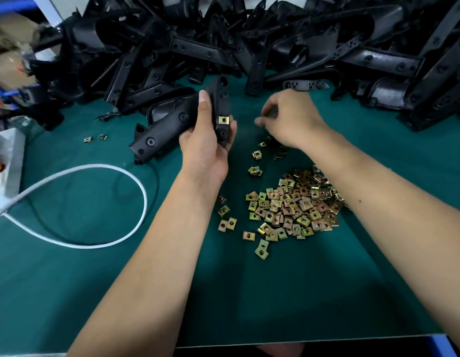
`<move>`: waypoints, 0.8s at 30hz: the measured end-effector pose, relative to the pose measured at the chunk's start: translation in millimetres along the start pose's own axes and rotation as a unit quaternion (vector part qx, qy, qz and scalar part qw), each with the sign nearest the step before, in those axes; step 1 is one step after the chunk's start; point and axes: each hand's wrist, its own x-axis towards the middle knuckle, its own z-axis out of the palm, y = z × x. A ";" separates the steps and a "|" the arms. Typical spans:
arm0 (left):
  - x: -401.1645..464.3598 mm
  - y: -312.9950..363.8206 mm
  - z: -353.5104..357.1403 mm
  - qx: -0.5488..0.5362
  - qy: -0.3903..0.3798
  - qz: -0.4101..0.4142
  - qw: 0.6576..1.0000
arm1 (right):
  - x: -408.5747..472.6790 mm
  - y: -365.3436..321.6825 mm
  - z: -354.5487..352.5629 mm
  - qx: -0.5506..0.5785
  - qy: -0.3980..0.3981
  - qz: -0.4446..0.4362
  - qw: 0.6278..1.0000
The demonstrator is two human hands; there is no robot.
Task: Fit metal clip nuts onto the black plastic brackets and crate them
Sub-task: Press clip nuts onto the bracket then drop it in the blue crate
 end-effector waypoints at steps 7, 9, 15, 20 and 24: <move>-1.9 -3.2 1.0 -0.003 -0.001 -0.009 1.000 | -5.3 -2.6 2.1 -0.074 -0.018 -0.059 0.995; -3.1 -4.8 2.1 0.005 -0.002 -0.016 1.000 | -17.3 6.4 -2.7 -0.010 0.012 -0.080 0.997; -5.5 -10.8 3.9 0.072 -0.018 -0.010 0.997 | -60.1 15.7 -13.4 0.303 0.046 -0.064 0.950; -9.9 -12.9 0.9 0.154 -0.068 0.012 0.986 | -73.0 16.1 -8.5 0.483 -0.005 -0.010 0.875; -13.6 -10.9 -0.1 0.197 -0.088 0.015 0.976 | -73.2 15.4 -7.2 0.515 0.003 0.008 0.857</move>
